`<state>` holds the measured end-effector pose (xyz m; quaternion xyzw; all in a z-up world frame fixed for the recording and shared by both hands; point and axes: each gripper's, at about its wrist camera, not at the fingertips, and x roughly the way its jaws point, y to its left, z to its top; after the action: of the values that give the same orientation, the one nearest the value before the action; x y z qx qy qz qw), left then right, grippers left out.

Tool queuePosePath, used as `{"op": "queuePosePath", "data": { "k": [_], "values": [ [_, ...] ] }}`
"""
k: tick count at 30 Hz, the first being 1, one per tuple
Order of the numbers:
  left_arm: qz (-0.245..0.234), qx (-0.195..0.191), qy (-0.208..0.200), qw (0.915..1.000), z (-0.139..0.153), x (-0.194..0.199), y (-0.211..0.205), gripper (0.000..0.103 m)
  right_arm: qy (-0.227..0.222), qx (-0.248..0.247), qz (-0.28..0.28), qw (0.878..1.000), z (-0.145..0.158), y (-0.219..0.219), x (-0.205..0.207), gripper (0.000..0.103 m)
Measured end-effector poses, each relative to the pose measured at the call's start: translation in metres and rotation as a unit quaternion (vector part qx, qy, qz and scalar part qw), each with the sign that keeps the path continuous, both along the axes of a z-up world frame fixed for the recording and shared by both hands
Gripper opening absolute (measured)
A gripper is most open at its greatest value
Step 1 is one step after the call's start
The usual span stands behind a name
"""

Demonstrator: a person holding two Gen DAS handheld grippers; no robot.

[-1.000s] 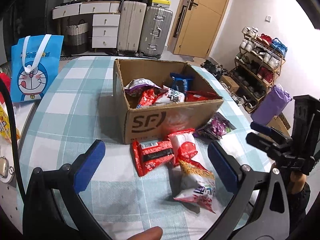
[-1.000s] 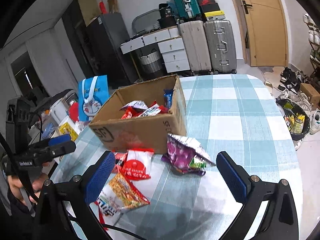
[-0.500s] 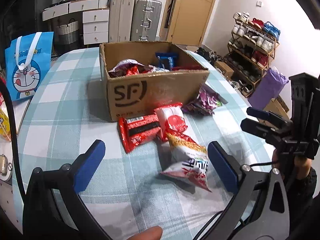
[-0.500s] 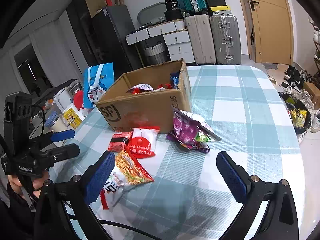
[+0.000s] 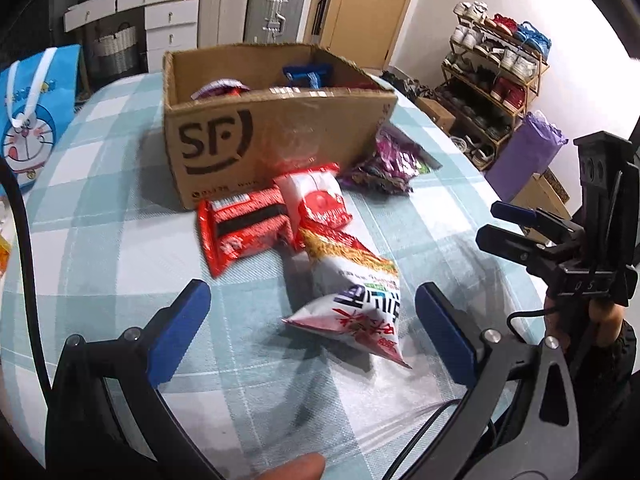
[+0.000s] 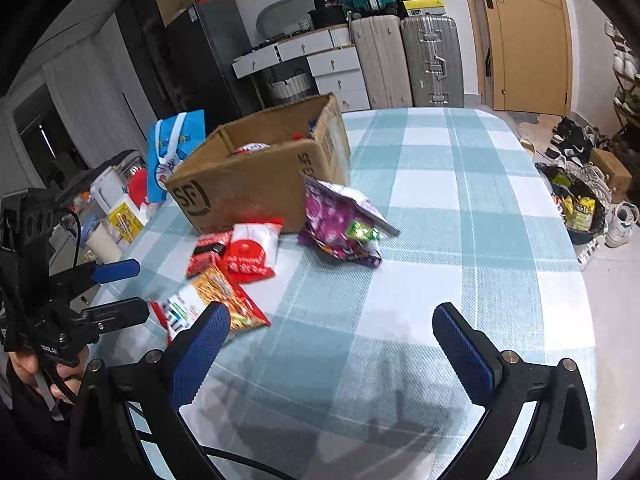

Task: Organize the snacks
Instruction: 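Move the left gripper toward the white noodle bag while the right approaches the purple chip bag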

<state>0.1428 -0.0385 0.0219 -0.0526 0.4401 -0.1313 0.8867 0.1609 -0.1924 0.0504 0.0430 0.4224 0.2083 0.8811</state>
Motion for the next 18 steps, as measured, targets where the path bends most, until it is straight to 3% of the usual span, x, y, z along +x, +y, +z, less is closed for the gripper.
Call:
{"op": "queuePosePath", "data": {
  "k": [18],
  "values": [
    [-0.030, 0.012, 0.036, 0.9988, -0.039, 0.030, -0.043, 0.102, 0.023, 0.001, -0.008, 1.000, -0.024, 0.000, 0.009, 0.103]
  ]
}}
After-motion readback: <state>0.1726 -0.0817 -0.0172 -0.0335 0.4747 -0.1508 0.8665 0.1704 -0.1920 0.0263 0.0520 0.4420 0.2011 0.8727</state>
